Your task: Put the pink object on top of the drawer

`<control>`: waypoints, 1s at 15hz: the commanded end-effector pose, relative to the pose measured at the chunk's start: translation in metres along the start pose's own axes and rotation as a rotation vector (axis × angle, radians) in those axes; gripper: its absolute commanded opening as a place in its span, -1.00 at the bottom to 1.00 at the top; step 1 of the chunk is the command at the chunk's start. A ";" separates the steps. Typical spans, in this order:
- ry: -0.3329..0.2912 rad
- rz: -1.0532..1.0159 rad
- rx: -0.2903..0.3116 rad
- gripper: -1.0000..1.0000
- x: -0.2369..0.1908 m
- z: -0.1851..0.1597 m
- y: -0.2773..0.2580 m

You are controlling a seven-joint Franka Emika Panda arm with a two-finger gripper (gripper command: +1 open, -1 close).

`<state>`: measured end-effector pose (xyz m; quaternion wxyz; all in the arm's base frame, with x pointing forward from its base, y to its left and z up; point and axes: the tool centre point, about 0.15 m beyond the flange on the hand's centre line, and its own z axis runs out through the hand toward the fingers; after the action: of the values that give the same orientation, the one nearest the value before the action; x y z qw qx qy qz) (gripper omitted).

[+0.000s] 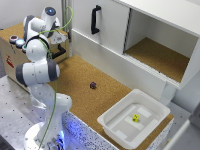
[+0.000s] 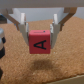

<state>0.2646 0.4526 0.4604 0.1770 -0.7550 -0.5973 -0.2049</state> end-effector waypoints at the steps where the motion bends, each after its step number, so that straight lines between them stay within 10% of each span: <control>1: -0.054 0.016 0.039 1.00 0.018 0.041 0.009; 10: 0.046 -0.075 0.031 1.00 0.010 -0.052 -0.021; 15: -0.031 -0.071 -0.026 1.00 -0.050 -0.088 -0.032</control>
<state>0.2416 0.4433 0.5018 0.1755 -0.7407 -0.6165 -0.2012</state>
